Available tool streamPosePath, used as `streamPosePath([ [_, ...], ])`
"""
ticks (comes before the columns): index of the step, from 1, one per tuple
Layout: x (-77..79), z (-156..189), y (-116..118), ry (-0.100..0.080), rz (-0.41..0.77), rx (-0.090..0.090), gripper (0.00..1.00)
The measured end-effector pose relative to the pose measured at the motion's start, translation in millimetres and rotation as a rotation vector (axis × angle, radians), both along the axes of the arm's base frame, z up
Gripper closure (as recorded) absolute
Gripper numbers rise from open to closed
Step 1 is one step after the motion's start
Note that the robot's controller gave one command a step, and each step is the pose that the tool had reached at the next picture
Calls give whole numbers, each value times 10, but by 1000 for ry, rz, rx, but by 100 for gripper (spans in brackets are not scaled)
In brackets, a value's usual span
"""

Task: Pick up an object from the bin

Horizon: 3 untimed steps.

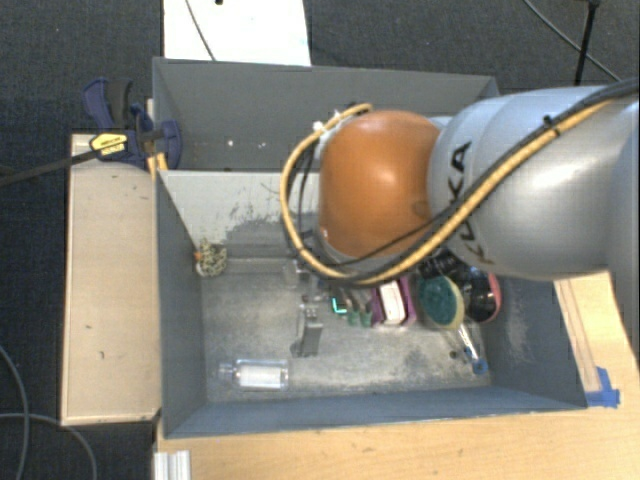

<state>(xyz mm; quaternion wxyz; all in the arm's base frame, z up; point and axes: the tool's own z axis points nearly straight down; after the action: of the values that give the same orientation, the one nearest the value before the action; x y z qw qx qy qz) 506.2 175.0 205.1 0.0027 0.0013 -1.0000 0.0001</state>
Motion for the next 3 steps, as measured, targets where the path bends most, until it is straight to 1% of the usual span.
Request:
streamPosePath([
  [1, 75, -1349, 650, -2, 479, 0, 0],
  [2, 81, -1345, 650, -6, 469, 3, 100],
  [3, -129, -753, 787, -13, 475, 5, 100],
])
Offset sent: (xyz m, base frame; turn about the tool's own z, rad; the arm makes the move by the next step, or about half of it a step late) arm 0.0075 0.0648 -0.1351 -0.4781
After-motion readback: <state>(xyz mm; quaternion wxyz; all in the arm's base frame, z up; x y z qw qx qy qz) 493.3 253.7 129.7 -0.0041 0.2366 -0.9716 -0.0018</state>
